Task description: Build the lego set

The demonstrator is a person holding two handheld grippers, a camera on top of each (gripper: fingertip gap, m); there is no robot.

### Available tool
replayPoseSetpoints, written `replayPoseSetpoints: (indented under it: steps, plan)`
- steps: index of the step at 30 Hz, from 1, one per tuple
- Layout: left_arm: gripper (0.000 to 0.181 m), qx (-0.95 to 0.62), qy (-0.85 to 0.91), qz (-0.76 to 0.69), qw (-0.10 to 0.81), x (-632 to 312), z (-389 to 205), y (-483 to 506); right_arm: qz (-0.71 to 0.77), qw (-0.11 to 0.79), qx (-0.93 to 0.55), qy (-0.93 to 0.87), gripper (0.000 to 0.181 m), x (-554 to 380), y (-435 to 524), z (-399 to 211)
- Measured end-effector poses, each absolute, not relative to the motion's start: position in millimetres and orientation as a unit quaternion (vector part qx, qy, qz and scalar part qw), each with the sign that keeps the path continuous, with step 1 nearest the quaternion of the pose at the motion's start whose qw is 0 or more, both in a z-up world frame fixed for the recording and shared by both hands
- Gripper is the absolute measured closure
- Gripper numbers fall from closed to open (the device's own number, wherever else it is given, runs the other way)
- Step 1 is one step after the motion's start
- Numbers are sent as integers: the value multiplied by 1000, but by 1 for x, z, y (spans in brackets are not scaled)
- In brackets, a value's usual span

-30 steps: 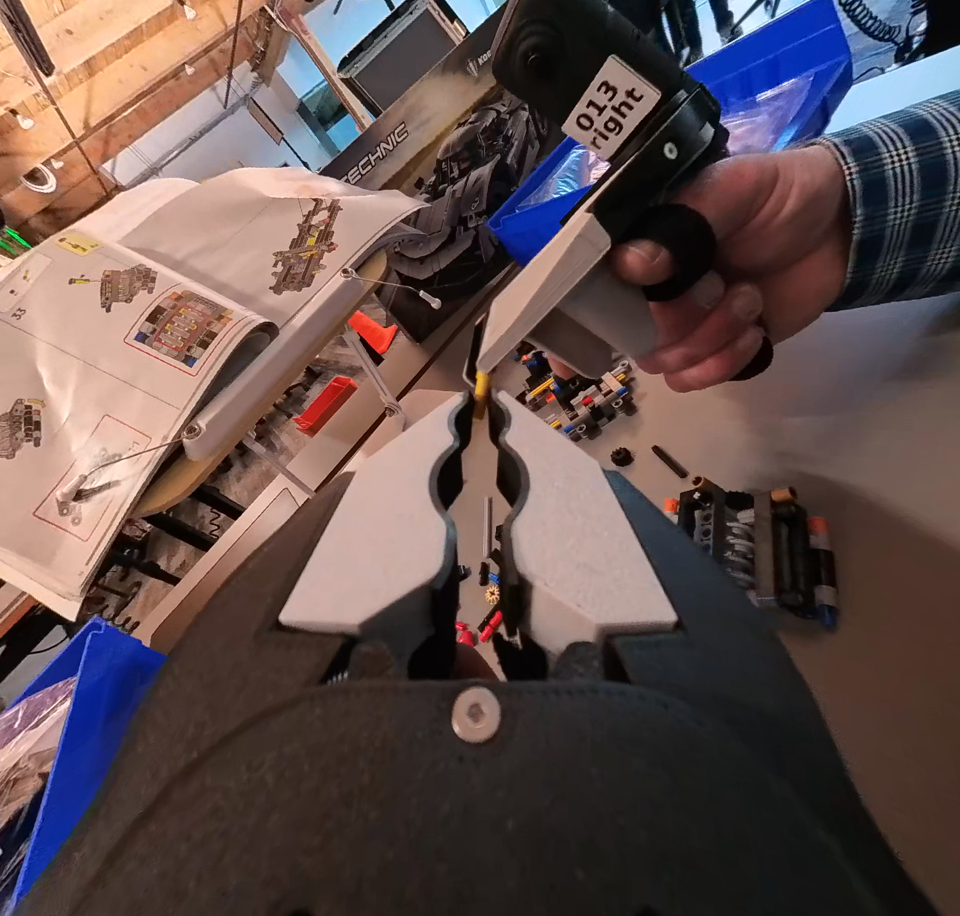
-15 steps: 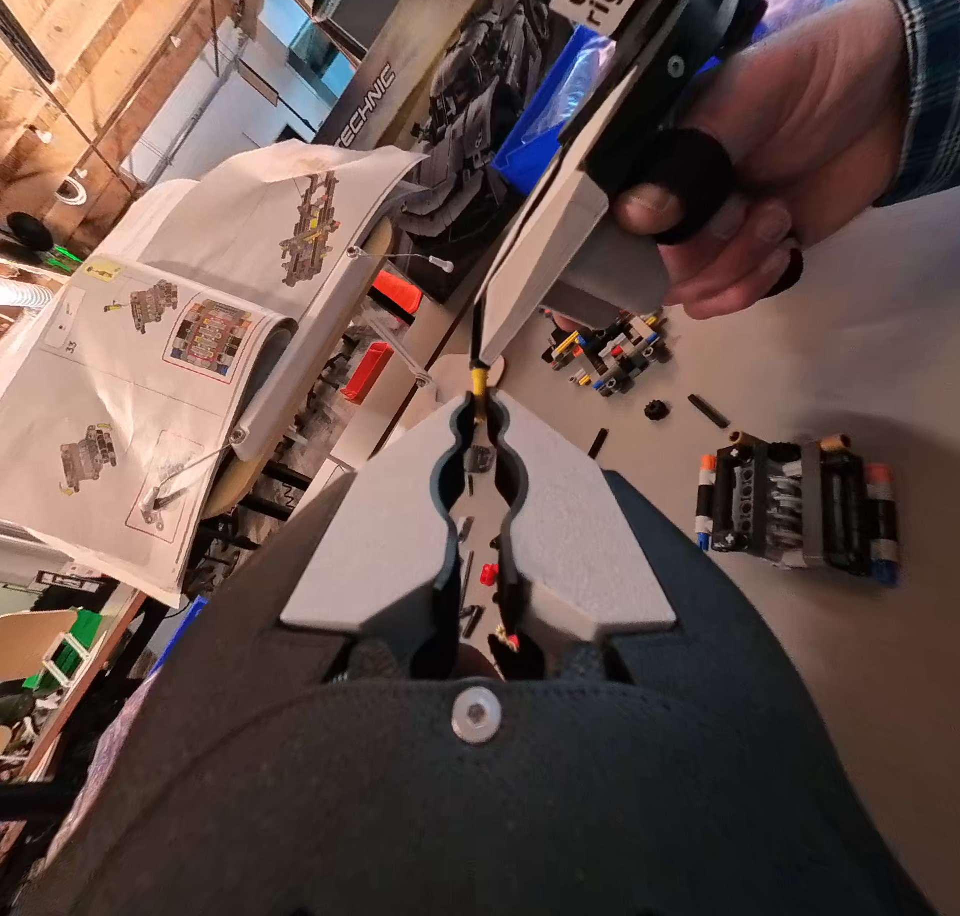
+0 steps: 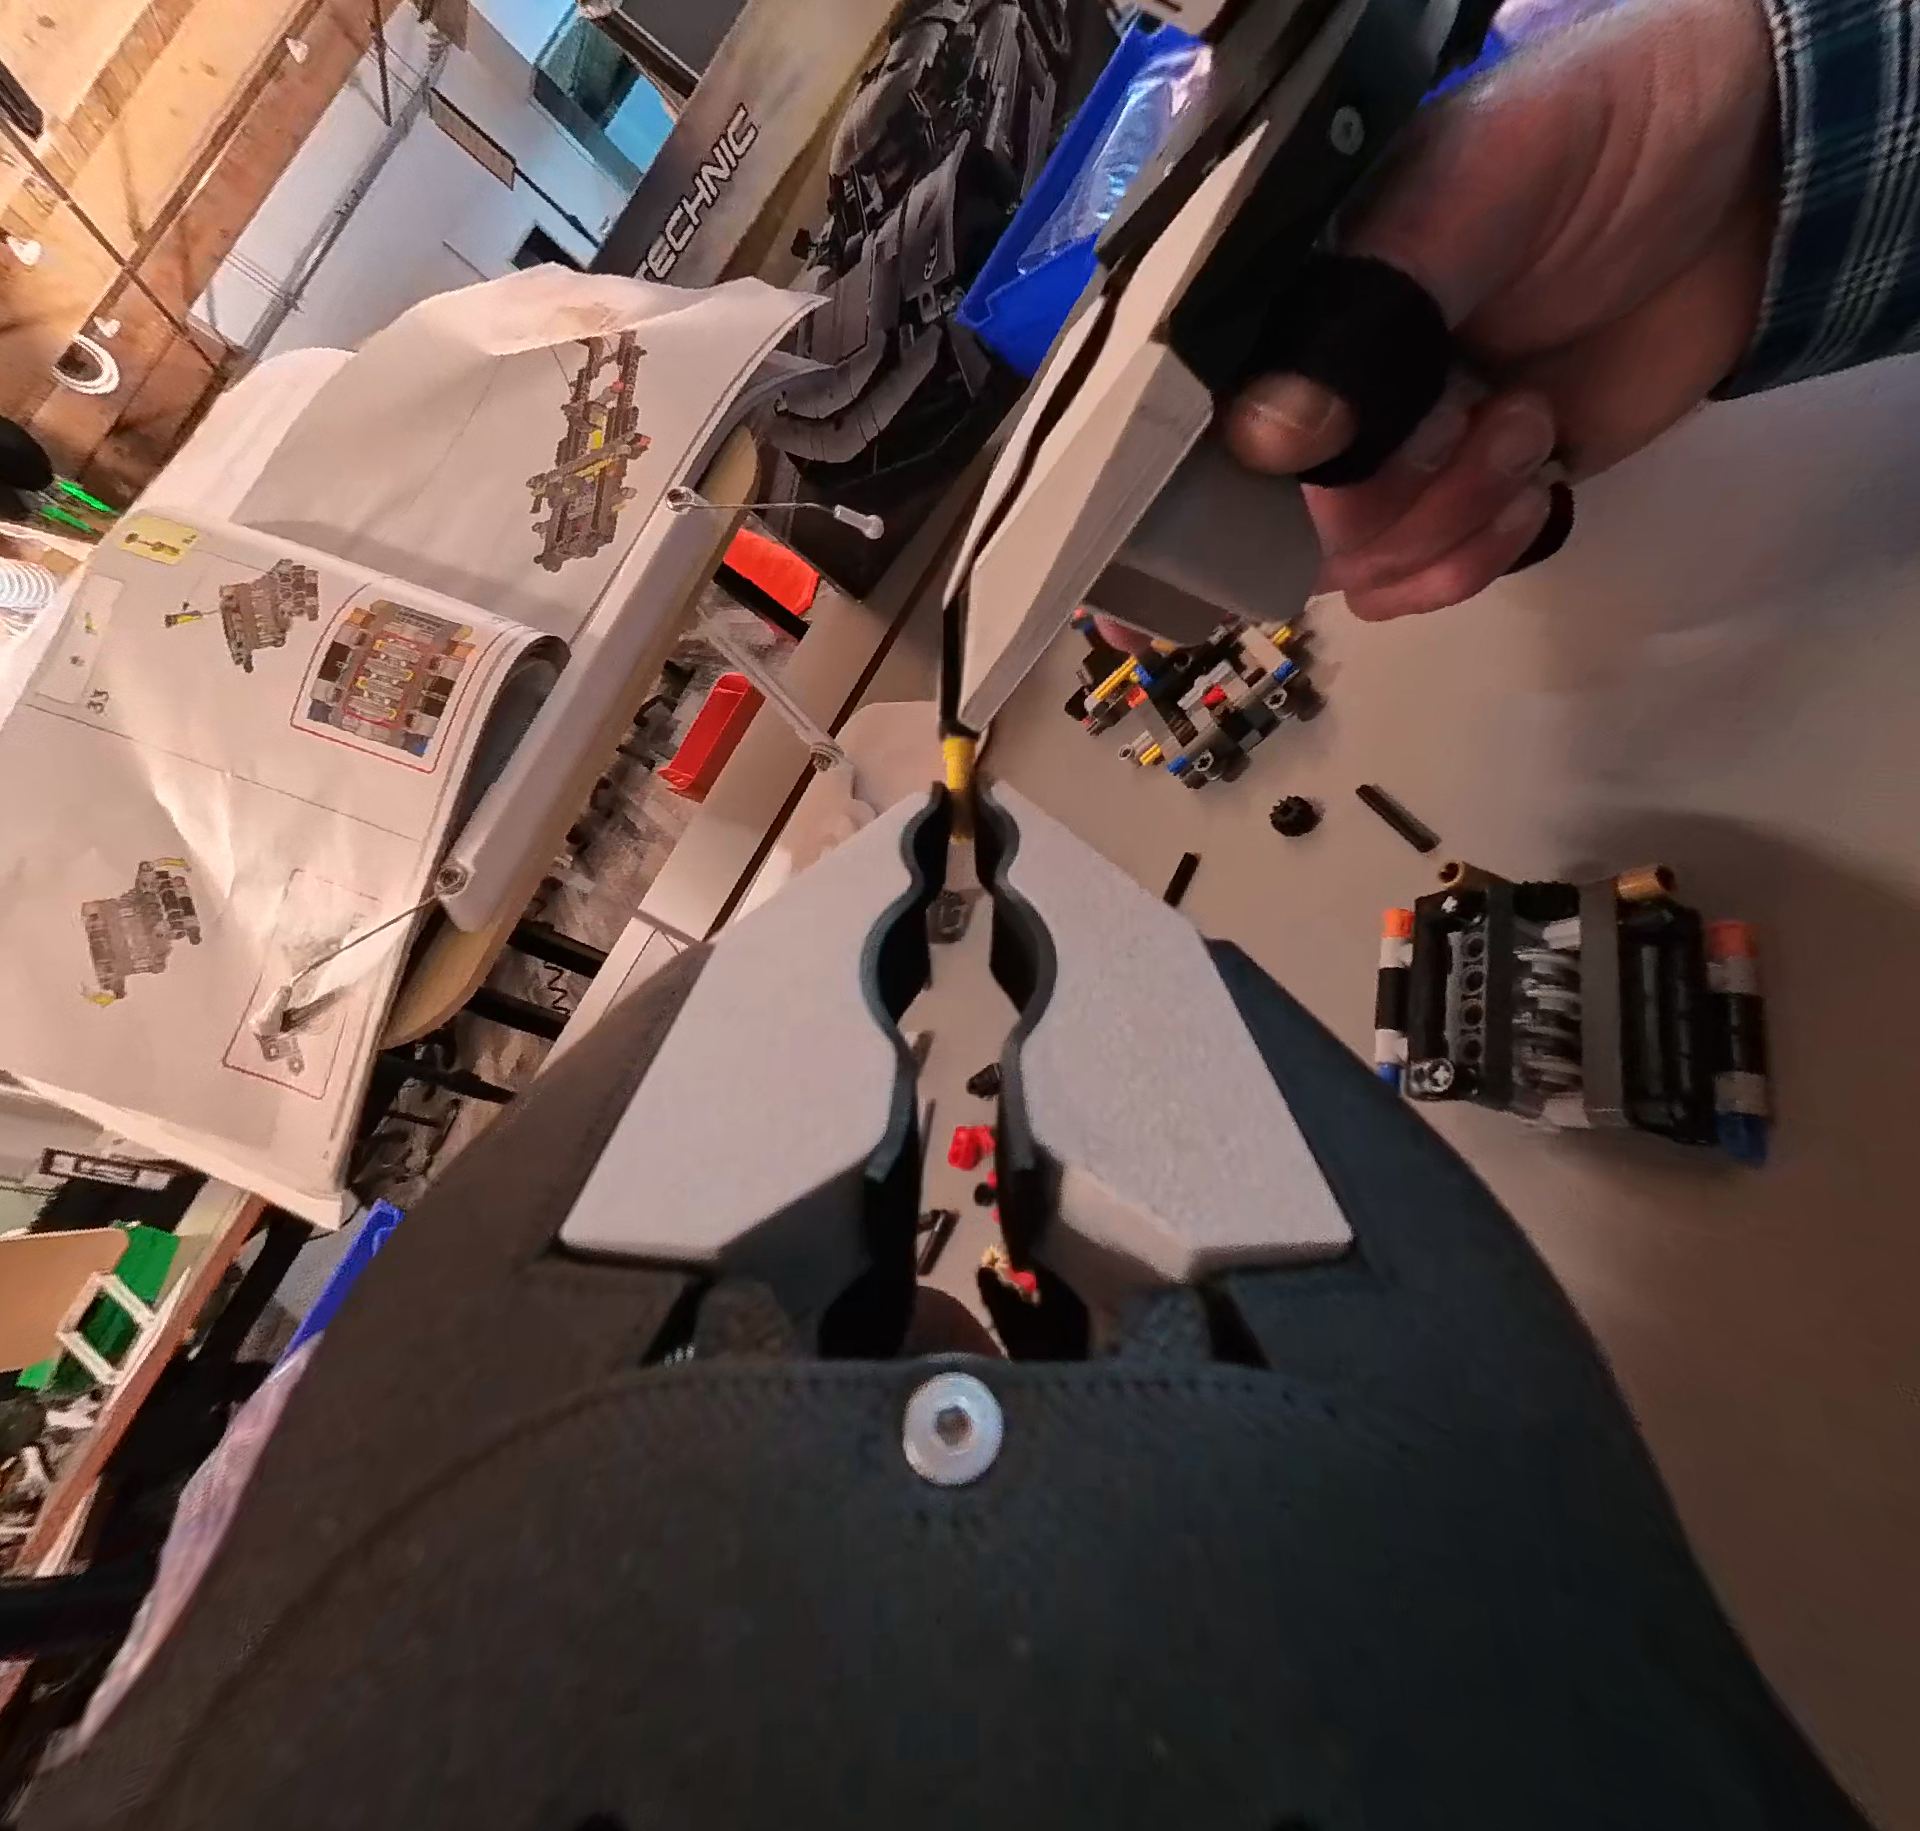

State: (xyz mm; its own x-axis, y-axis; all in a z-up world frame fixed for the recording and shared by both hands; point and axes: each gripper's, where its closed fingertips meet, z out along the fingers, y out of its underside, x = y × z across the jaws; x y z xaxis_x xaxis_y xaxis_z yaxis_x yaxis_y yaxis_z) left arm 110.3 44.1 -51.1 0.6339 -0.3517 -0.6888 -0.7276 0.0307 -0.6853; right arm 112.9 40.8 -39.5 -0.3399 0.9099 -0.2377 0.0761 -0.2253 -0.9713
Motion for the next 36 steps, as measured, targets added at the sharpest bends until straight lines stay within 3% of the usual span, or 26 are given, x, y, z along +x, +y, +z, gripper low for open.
replayPoseSetpoints:
  steps: [10,13,17,20,30,36]
  plan:
    - [179,-692,367,92,614,111,-56,34,602,329,-473,-552,181,119,38,-42]
    - [179,-688,363,93,622,111,-56,35,593,316,-477,-566,169,115,31,-50]
    - [179,-682,368,97,625,113,-54,35,598,312,-479,-562,166,110,29,-51]
    - [179,-677,369,99,629,113,-52,34,610,307,-485,-547,172,110,32,-49]
    - [179,-628,378,87,675,124,-39,25,693,219,-465,-505,169,117,24,-39]
    - [179,-598,378,34,706,128,-31,16,709,217,-429,-516,176,123,12,-29]
